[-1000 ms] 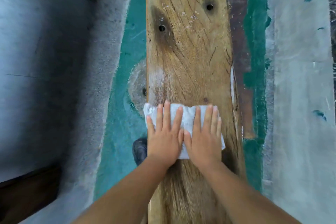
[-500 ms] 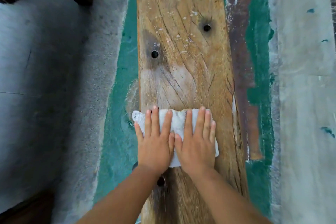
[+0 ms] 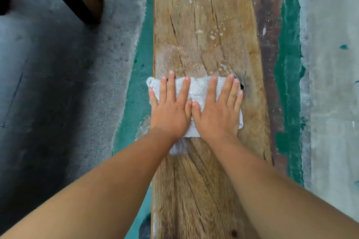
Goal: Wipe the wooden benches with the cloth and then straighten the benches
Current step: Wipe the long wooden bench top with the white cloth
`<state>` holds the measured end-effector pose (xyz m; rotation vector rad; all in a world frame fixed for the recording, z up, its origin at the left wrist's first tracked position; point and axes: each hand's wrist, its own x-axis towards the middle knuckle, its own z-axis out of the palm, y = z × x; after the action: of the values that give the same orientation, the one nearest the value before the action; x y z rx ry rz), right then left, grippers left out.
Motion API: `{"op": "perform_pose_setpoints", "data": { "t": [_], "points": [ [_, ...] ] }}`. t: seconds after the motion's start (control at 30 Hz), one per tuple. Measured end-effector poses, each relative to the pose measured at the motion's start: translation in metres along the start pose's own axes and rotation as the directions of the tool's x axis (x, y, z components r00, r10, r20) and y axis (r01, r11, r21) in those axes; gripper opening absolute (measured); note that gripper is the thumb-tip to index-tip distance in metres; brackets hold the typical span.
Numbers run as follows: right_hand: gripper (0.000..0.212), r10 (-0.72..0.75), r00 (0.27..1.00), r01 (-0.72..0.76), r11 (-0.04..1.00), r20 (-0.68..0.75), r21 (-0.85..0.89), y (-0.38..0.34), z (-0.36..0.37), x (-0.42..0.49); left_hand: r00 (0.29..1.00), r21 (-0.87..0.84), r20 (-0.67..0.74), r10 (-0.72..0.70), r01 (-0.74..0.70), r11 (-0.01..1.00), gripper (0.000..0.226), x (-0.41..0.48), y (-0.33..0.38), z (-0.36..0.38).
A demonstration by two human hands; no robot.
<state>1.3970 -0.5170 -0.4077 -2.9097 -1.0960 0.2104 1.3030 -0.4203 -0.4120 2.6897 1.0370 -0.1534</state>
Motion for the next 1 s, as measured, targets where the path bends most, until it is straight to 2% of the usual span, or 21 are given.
{"op": "perform_pose_setpoints", "data": {
  "t": [0.37,0.57,0.73,1.0],
  "points": [
    [0.078,-0.052,0.998,0.051,0.999,-0.047,-0.011,-0.047,-0.018,0.181,0.995,-0.116,-0.071,-0.076,0.067,0.991,0.056,0.174,-0.034,-0.035],
    [0.079,-0.077,0.996,0.075,0.996,-0.036,-0.052,-0.061,-0.031,0.257,0.996,-0.146,-0.083,-0.026,0.014,0.989,0.055,0.249,-0.047,-0.052],
    [0.078,-0.063,0.997,0.061,0.996,-0.033,-0.06,-0.065,-0.033,0.285,0.996,-0.147,-0.085,0.008,-0.021,0.989,0.056,0.278,-0.05,-0.059],
    [0.076,-0.06,0.998,0.059,0.998,-0.021,-0.031,-0.048,-0.034,0.287,0.996,-0.132,-0.092,0.001,-0.013,0.991,0.056,0.279,-0.032,-0.059]
  ]
}}
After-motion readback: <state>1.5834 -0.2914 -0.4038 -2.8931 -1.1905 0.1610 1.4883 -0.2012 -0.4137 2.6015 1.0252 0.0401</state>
